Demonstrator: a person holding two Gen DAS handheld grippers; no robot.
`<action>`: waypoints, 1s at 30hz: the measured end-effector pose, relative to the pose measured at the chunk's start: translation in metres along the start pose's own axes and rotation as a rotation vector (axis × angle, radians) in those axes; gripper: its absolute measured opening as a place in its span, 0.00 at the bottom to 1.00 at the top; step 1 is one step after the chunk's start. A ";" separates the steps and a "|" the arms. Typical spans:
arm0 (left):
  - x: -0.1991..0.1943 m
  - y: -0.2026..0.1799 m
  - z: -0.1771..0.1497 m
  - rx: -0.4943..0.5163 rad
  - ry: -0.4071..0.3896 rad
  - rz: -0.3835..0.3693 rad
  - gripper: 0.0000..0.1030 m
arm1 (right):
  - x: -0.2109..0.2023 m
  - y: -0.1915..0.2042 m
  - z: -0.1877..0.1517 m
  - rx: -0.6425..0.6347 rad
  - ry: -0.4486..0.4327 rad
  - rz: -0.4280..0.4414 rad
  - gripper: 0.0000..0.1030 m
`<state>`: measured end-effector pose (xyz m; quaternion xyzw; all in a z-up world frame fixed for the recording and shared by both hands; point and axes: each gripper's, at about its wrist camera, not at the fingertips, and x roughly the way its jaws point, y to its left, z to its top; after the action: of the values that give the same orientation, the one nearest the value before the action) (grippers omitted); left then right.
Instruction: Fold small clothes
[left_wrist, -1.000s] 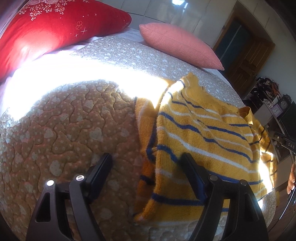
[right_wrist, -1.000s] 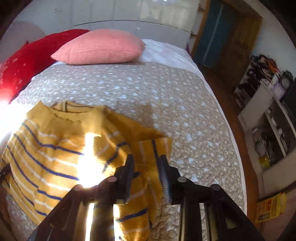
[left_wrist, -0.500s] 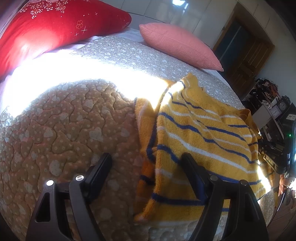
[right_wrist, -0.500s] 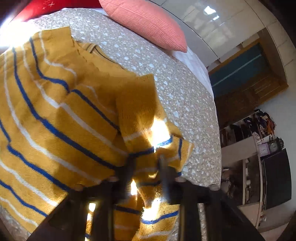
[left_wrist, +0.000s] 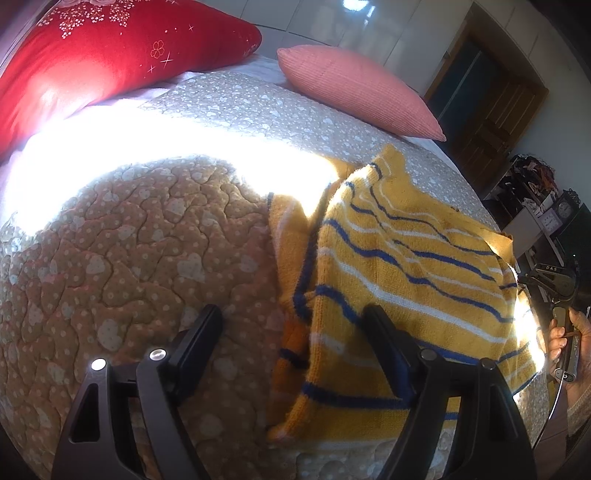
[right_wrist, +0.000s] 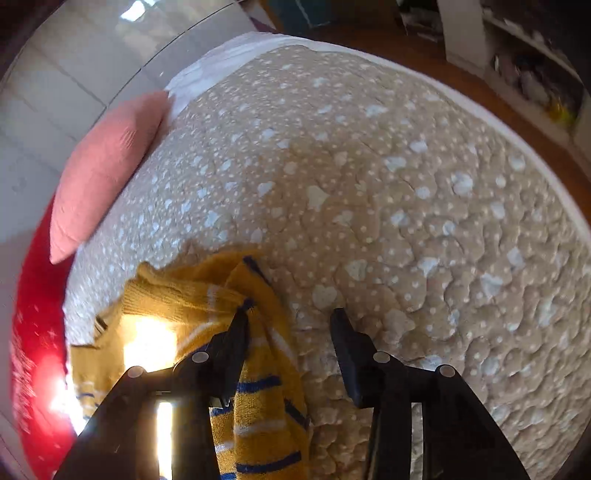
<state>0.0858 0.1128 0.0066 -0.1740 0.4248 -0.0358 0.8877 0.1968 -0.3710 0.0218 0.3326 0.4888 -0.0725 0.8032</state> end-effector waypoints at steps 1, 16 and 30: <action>0.000 0.000 0.000 0.000 0.000 0.000 0.77 | -0.004 0.001 -0.001 -0.003 -0.005 -0.003 0.45; -0.001 0.000 -0.002 -0.004 -0.002 -0.009 0.78 | -0.107 0.045 -0.125 -0.552 -0.156 -0.211 0.57; -0.002 0.001 -0.002 0.000 -0.002 -0.008 0.78 | -0.105 0.038 -0.146 -0.707 -0.135 -0.374 0.07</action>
<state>0.0823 0.1134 0.0067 -0.1757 0.4231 -0.0392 0.8880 0.0519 -0.2753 0.0829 -0.0644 0.4819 -0.0664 0.8714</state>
